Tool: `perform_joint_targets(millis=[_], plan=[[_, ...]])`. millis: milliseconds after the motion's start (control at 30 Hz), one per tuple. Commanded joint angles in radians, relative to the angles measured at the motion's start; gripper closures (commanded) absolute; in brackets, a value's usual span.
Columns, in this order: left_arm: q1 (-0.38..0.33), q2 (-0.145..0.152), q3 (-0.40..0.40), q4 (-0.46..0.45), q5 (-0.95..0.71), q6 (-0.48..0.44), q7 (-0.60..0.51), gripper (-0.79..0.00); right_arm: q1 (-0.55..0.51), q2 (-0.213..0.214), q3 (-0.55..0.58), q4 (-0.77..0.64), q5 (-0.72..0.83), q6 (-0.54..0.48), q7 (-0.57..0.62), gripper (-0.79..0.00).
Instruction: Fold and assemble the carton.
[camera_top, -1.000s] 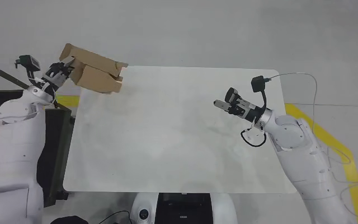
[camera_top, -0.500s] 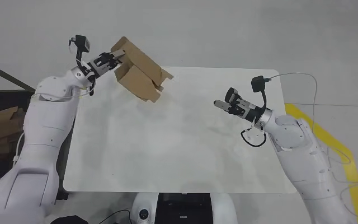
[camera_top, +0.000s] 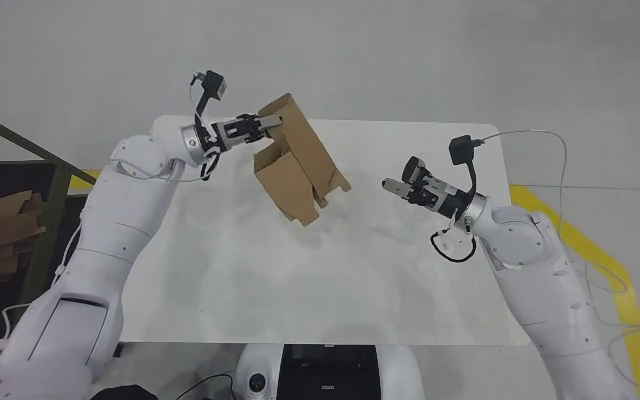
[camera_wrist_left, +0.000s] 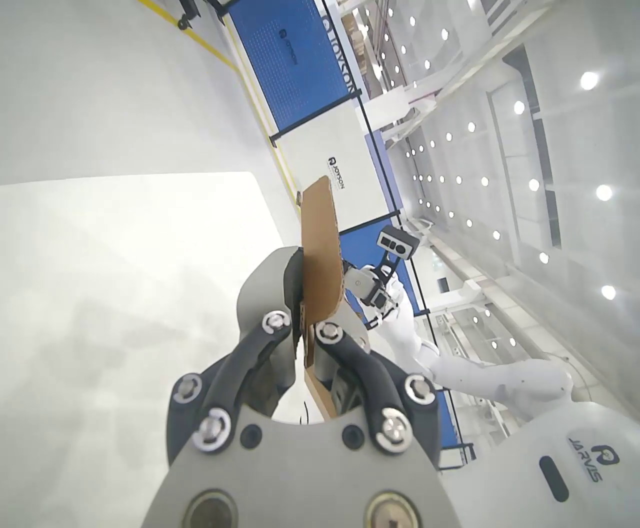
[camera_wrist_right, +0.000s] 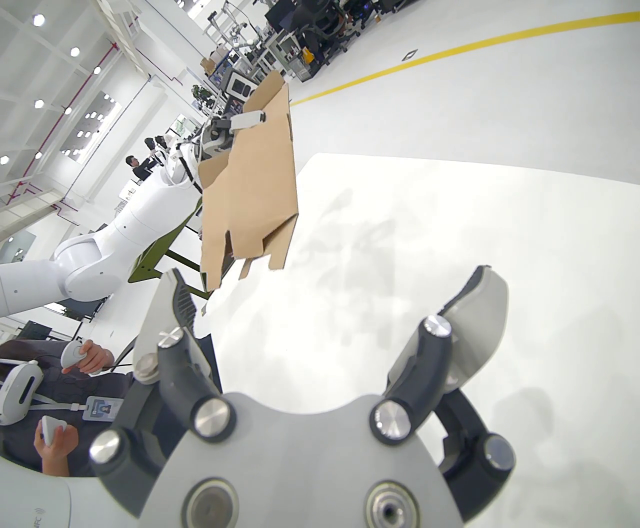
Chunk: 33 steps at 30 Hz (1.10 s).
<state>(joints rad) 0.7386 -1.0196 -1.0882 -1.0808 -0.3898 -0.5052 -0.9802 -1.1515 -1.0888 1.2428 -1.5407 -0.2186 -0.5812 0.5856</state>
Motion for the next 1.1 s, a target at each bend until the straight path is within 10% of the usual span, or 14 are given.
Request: perform_joint_targets(millis=[0, 1067], plan=[[0.0, -0.002, 0.005, 0.001, -0.004, -0.004, -0.019, 0.0, 0.0, 0.0, 0.0, 0.0, 0.0, 0.0, 0.0, -0.785], [0.016, -0.01, 0.009, -0.028, -0.025, 0.011, -0.087, 0.0, 0.0, 0.0, 0.0, 0.0, 0.0, 0.0, 0.0, -0.785]])
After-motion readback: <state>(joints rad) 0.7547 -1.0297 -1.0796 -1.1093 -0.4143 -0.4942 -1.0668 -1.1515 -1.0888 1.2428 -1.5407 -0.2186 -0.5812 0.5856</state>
